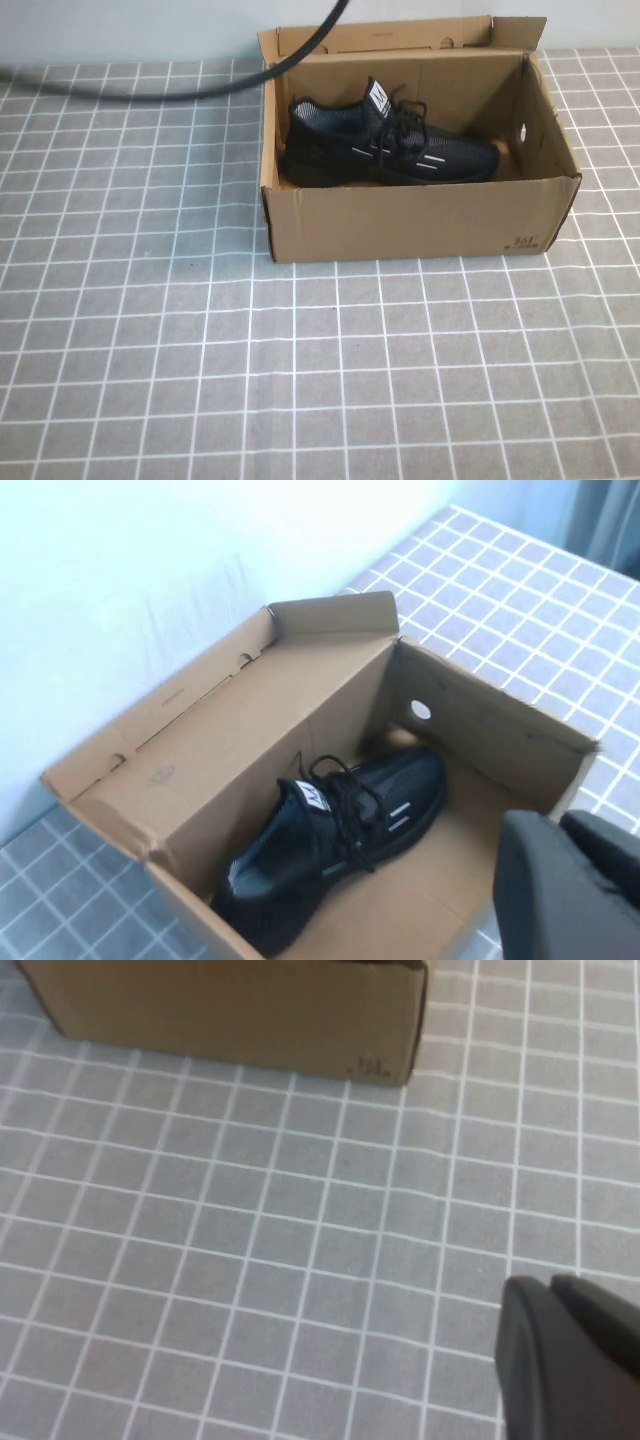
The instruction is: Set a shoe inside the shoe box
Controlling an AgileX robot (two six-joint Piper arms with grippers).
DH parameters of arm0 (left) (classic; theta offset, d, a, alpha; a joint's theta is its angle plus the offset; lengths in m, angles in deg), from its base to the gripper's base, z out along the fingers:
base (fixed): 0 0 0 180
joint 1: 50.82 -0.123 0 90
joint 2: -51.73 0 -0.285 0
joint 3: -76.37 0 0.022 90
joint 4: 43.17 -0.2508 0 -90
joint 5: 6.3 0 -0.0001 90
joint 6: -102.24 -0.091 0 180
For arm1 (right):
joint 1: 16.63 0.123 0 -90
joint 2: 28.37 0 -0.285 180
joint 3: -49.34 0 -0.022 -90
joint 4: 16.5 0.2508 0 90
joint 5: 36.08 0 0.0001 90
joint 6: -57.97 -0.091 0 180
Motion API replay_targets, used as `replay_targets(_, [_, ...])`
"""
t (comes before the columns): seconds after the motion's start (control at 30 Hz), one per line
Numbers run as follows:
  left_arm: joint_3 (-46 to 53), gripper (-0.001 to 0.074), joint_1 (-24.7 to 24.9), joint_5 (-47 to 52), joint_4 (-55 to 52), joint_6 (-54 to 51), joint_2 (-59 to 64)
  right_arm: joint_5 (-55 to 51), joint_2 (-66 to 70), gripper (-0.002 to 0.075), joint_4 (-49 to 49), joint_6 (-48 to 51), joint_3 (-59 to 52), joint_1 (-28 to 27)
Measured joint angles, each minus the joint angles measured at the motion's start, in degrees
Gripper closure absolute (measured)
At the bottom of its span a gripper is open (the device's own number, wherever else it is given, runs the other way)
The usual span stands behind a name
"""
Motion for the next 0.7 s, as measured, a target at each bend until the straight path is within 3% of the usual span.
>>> replay_targets(0.13, [14.0, 0.0735, 0.0, -6.8, -0.8, 0.4, -11.9, -1.0, -7.4, 0.0742, 2.7, 3.0, 0.0, 0.0])
replay_targets(0.37, [48.3, 0.0735, 0.0, -26.5, -0.8, 0.2, -36.9, -0.2, -16.0, 0.0742, 7.9, 7.1, -0.7, 0.0])
replay_targets(0.57, [77.9, 0.0735, 0.0, -44.5, 0.7, 0.2, -58.0, 10.2, -22.7, 0.0742, 9.4, 7.3, -8.4, 0.0])
replay_targets(0.7, [91.7, 0.0735, 0.0, -52.1, 1.2, 0.1, -69.6, 19.6, -24.9, 0.0742, 11.5, 7.3, -15.4, 0.0])
